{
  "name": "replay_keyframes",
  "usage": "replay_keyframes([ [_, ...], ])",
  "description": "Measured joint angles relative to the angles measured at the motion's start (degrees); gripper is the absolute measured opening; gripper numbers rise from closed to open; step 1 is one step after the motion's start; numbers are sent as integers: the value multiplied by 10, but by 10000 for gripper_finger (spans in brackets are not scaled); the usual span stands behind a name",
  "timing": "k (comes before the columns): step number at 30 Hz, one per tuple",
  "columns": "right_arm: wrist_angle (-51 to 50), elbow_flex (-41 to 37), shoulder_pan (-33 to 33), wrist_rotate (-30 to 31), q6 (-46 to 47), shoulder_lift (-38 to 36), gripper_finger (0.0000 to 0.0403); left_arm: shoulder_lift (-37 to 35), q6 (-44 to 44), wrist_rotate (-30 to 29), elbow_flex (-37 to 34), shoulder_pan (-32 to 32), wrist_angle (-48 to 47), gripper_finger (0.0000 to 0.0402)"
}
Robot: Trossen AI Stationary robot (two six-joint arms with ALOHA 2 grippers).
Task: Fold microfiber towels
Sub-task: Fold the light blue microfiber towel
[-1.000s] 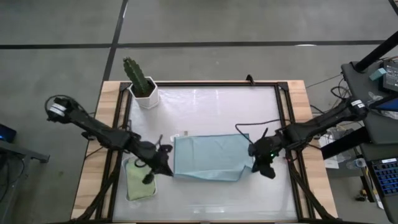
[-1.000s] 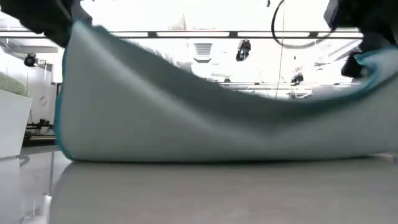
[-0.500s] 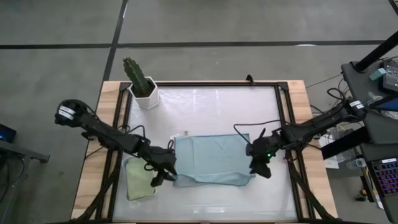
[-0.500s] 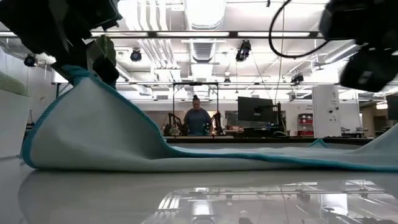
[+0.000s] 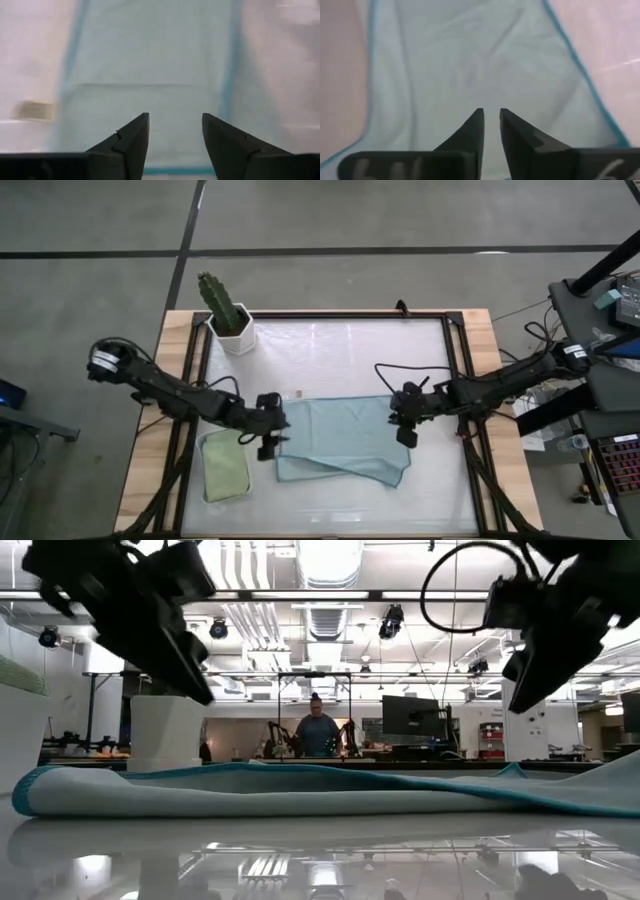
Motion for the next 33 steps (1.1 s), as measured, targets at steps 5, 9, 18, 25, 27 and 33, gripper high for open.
replay_keyframes([
  [5,15,-5,-12,16,-4,35,29,63,23,-56,-1,24,22,133],
  [9,50,-5,-19,16,-15,79,27,129,20,-55,-2,42,58,84],
  [18,82,-5,-49,17,-35,165,27,206,18,-56,26,76,72,6],
  [25,124,-3,-82,16,-67,216,27,206,42,-54,29,106,65,8],
  [27,137,-3,-94,18,-78,223,27,205,50,-55,28,117,64,8],
  [33,146,-4,-135,48,-122,220,27,205,73,-55,27,155,60,8],
])
